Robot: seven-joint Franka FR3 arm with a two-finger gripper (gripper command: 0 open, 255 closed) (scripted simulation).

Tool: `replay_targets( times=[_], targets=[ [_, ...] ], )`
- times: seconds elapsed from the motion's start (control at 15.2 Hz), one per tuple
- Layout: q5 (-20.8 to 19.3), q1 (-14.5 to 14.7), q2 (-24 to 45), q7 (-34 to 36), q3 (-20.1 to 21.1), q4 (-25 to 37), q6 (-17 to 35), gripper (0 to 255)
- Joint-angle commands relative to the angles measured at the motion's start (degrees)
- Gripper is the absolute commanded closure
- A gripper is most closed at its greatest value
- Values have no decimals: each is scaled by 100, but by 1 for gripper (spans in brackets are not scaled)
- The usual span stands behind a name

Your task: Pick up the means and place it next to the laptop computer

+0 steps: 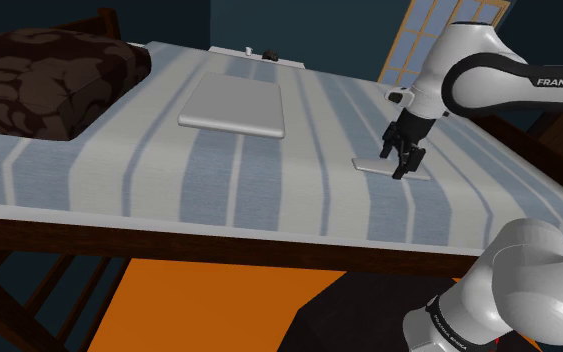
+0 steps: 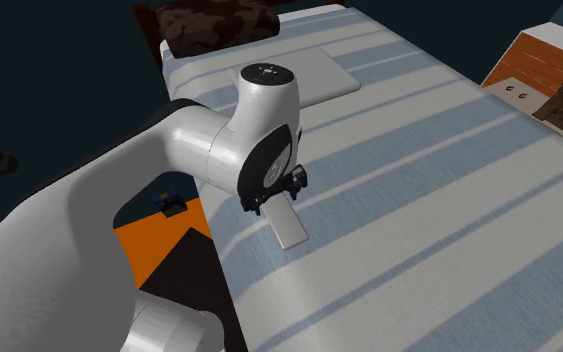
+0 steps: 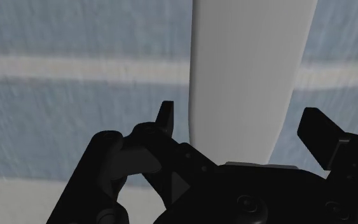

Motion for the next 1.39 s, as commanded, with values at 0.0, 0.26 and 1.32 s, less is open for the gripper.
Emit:
replay_targets(
  times=[0.0, 0.26, 1.32],
  targets=[
    [-8, -3, 9, -2, -11, -28, 41, 0],
    [-8, -3, 9, -2, -11, -28, 41, 0],
    [63, 24, -45, -17, 70, 319, -361, 255]
  ],
)
